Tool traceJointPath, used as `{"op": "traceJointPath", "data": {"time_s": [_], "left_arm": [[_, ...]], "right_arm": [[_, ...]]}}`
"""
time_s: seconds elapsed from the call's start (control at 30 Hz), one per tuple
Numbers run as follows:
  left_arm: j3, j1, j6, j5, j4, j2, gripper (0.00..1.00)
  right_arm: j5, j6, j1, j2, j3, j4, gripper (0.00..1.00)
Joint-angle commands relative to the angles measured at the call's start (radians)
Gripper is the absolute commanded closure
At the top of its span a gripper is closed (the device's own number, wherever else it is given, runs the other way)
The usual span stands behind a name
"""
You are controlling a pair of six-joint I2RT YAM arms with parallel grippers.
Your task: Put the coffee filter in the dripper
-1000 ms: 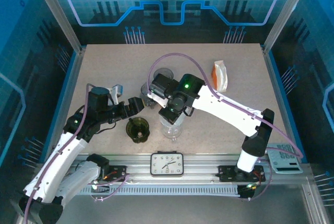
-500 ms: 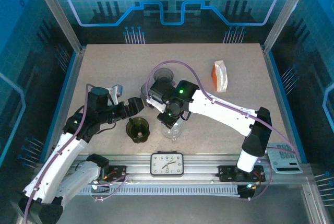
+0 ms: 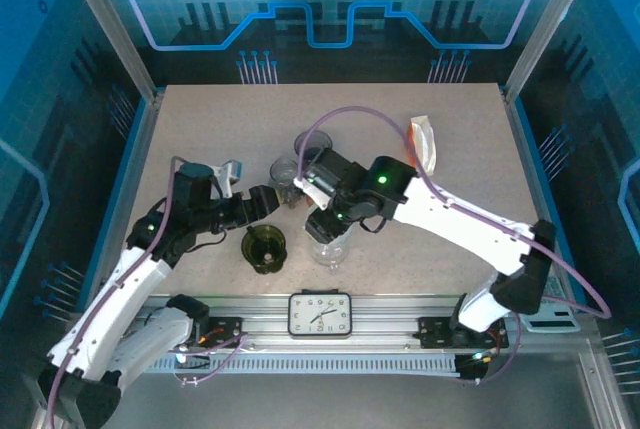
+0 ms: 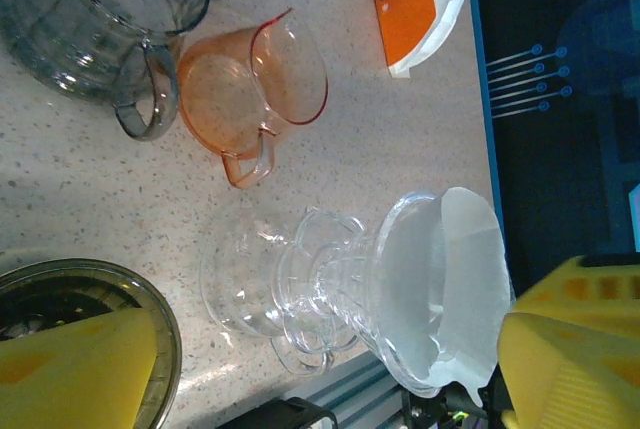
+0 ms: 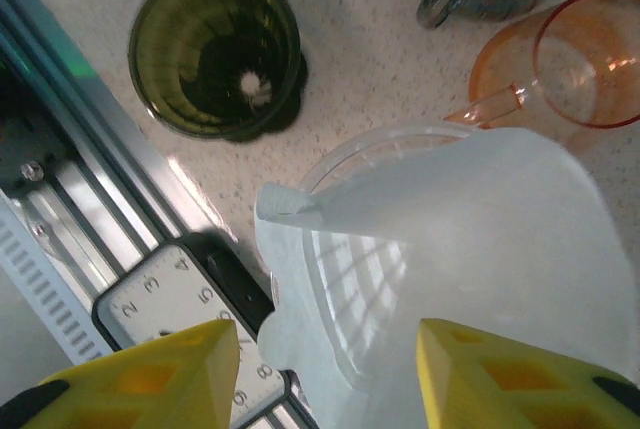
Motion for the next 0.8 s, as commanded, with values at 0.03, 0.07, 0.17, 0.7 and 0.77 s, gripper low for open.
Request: {"op": "traceJointPath", "data": {"time_s": [0.03,0.07,0.17,0.7,0.77], "left_arm": [[0.069,-0.082,0.012,0.027,0.048,0.047,0.14],[0.078,-0.11,0.019,0.016,0.051,0.063,0.15],[0.097,-0.191,0.04,-0.008,0.062,0.114,0.2],[0.081,-0.271,0.054,-0.034,0.121,0.21,0.51],[0.077,-0.27,0.051,-0.034,0.122,0.213,0.53]], "right_arm": [[0.031,0.069,-0.068,-0.11,-0.091,0.079,0.48],[0.032,0.082,-0.084,-0.126,-0.112,0.087,0.48],[0.048,0.118,-0.127,-0.158,-0.164,0.098,0.48],[0.023,0.166,-0.179,-0.19,-0.285,0.172,0.58],[0.012,0.166,-0.178,-0.19,-0.286,0.181,0.6]]}}
